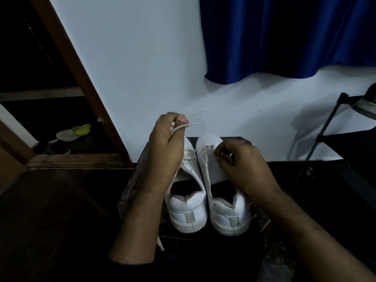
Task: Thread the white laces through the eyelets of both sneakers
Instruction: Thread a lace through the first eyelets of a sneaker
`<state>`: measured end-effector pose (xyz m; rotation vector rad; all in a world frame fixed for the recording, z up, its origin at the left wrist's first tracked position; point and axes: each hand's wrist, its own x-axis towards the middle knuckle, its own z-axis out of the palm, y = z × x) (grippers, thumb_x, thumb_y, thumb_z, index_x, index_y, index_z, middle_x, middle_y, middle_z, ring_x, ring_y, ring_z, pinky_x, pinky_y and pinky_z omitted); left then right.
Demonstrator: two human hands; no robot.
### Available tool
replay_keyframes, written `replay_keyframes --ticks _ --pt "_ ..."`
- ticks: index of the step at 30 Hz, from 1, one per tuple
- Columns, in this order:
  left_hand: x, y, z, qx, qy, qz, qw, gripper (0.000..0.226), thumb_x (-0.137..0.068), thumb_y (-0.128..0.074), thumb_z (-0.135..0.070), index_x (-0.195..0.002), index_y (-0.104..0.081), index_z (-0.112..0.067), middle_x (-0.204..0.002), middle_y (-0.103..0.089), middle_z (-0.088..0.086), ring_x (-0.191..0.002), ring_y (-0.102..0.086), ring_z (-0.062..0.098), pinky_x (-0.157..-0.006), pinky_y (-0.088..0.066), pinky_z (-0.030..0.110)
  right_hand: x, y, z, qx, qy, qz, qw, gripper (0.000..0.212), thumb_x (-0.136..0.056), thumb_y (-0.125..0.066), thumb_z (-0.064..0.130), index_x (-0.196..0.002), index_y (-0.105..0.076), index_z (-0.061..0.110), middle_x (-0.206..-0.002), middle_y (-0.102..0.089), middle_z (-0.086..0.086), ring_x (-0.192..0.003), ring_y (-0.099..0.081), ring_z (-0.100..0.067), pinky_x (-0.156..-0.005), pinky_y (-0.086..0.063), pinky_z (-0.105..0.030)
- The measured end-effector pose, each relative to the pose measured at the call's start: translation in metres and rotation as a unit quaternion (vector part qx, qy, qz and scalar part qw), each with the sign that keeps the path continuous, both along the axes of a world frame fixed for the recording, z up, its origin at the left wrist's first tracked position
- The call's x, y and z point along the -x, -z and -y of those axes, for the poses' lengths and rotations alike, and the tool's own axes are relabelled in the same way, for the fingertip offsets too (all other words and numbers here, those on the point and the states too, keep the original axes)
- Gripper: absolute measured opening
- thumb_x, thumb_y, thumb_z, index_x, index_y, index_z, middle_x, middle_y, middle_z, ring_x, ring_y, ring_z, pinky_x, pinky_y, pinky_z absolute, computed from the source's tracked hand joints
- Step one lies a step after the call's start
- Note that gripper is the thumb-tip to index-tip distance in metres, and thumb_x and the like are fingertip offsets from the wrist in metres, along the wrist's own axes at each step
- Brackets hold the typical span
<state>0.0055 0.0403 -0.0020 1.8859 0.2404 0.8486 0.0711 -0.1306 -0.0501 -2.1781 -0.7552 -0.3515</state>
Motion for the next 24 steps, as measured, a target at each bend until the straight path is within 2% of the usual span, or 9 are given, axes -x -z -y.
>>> replay_keyframes --ticks 2,4,7,9,12,15,19,21,24 --pt "0.005 -0.009 0.005 0.111 0.043 0.025 0.993 0.019 -0.1 -0.059 -0.016 -0.084 -0.062 -0.026 -0.074 -0.058 -0.016 -0.059 -0.045 0.004 -0.058 -0.036 0.024 0.0 0.0 -0.002 0.004 -0.008 0.02 1.0 0.022 -0.078 -0.068 0.006 -0.09 -0.072 0.024 -0.079 -0.059 0.02 -0.076 -0.048 0.005 -0.076 -0.037 -0.015" --pt "0.01 -0.016 0.007 0.193 0.072 0.03 0.978 0.02 -0.101 -0.057 -0.01 -0.084 -0.061 -0.019 -0.077 -0.057 -0.011 -0.056 -0.041 0.005 -0.053 -0.029 0.025 0.001 0.001 -0.005 0.003 -0.02 0.011 1.0 0.021 -0.08 -0.068 0.006 -0.091 -0.073 0.024 -0.083 -0.061 0.018 -0.082 -0.05 0.004 -0.074 -0.041 -0.014" --pt "0.014 -0.017 0.01 0.234 0.099 0.04 0.966 0.023 -0.103 -0.055 -0.019 -0.081 -0.062 -0.021 -0.081 -0.058 -0.009 -0.058 -0.043 0.007 -0.051 -0.029 0.025 0.003 0.004 -0.008 0.014 -0.022 0.009 1.0 0.013 -0.084 -0.068 0.014 -0.091 -0.071 0.025 -0.086 -0.067 0.011 -0.083 -0.059 -0.005 -0.078 -0.052 -0.031" --pt "0.014 -0.019 0.018 0.276 0.105 0.039 0.955 0.023 -0.106 -0.052 -0.018 -0.084 -0.06 -0.016 -0.08 -0.056 -0.005 -0.058 -0.044 0.007 -0.049 -0.033 0.023 0.005 0.0 -0.007 0.0 -0.022 -0.002 1.0 0.005 -0.093 -0.064 0.028 -0.093 -0.069 0.026 -0.087 -0.066 0.009 -0.078 -0.06 -0.008 -0.076 -0.052 -0.036" --pt "0.007 -0.022 0.037 0.345 0.121 0.029 0.93 0.027 -0.108 -0.05 -0.02 -0.083 -0.058 -0.015 -0.079 -0.058 -0.002 -0.057 -0.047 0.008 -0.052 -0.036 0.025 0.014 -0.011 -0.006 -0.116 -0.049 -0.078 0.989 0.034 -0.102 -0.046 0.051 -0.103 -0.068 0.025 -0.092 -0.07 0.008 -0.084 -0.064 -0.003 -0.076 -0.05 -0.031" --pt "-0.007 -0.026 0.05 0.41 0.124 -0.005 0.904 0.03 -0.108 -0.048 -0.026 -0.081 -0.057 -0.017 -0.077 -0.063 -0.003 -0.059 -0.058 0.012 -0.06 -0.048 0.027 0.025 -0.022 -0.004 -0.233 -0.129 -0.208 0.941 0.054 -0.097 -0.041 0.066 -0.127 -0.063 0.027 -0.11 -0.073 0.007 -0.105 -0.068 -0.006 -0.094 -0.054 -0.036" --pt "-0.037 -0.031 0.063 0.413 0.133 -0.091 0.896 0.02 -0.106 -0.055 -0.031 -0.089 -0.061 -0.02 -0.085 -0.067 -0.003 -0.07 -0.061 0.012 -0.068 -0.053 0.031 0.02 -0.023 0.006 -0.212 -0.116 -0.229 0.943 0.059 -0.095 -0.061 0.048 -0.146 -0.042 0.023 -0.105 -0.074 0.005 -0.098 -0.071 -0.005 -0.09 -0.055 -0.032" --pt "-0.052 -0.028 0.071 0.385 0.153 -0.122 0.902 0.011 -0.103 -0.062 -0.025 -0.095 -0.061 -0.017 -0.089 -0.067 0.002 -0.072 -0.062 0.015 -0.07 -0.054 0.033 0.011 -0.021 0.014 -0.24 -0.087 -0.216 0.942 0.05 -0.092 -0.071 0.032 -0.136 -0.049 0.024 -0.092 -0.074 0.001 -0.086 -0.073 -0.011 -0.081 -0.056 -0.03" --pt "-0.072 -0.02 0.081 0.323 0.164 -0.17 0.916 0.006 -0.099 -0.066 -0.015 -0.1 -0.061 -0.012 -0.084 -0.068 0.006 -0.061 -0.064 0.014 -0.051 -0.051 0.023 -0.006 -0.016 0.029 -0.25 -0.035 -0.225 0.941 0.025 -0.087 -0.076 0.026 -0.109 -0.063 0.028 -0.082 -0.074 -0.001 -0.078 -0.073 -0.018 -0.075 -0.06 -0.042"
